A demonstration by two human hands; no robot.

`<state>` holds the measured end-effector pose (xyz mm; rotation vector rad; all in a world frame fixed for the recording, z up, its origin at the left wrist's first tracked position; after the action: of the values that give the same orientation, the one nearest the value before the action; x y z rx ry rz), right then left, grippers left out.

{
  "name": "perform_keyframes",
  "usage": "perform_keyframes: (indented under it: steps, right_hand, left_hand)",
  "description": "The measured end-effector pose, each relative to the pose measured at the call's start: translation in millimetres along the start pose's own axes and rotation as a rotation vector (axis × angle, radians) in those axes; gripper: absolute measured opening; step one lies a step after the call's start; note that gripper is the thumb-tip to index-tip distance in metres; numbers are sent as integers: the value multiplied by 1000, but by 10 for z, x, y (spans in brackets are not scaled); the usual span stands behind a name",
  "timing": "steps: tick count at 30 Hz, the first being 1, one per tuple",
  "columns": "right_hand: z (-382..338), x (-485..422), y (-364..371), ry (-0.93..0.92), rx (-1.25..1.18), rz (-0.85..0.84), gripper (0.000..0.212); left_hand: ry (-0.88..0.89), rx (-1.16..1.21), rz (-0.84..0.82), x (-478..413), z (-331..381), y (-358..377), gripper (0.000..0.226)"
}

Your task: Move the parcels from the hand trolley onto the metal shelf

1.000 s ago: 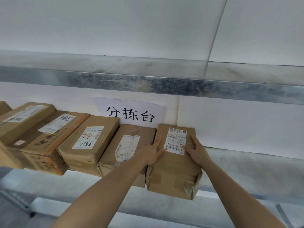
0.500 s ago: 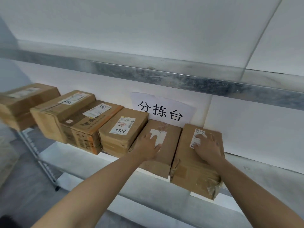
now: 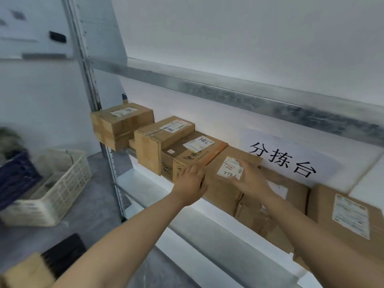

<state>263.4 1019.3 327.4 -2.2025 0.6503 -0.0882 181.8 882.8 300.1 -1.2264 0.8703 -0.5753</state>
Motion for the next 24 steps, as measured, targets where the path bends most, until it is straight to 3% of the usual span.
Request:
perform_keyframes:
  steps: [5, 13, 24]
  right_hand:
    - [-860, -205, 851, -177, -25, -108, 67]
    - [-1835, -375, 2693, -260, 33, -374, 83]
    - [-2669, -86, 4922, -356, 157, -747, 94]
  left_hand:
    - [-188, 6, 19, 410, -1198, -139, 64]
    - [-479, -2, -157, 1546, -3011, 29, 71]
    - [-931, 79, -325, 3408, -4483, 306, 71]
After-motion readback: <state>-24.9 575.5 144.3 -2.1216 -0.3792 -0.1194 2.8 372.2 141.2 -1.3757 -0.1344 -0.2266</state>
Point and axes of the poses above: each hand's wrist, its own x-axis away from the middle knuckle, its own y-axis out of the palm, z = x × y, the point moved 10 cm from there along -x, towards the middle knuckle, and after that the axes turned 11 degrees about -x, right-handed, at the moved point
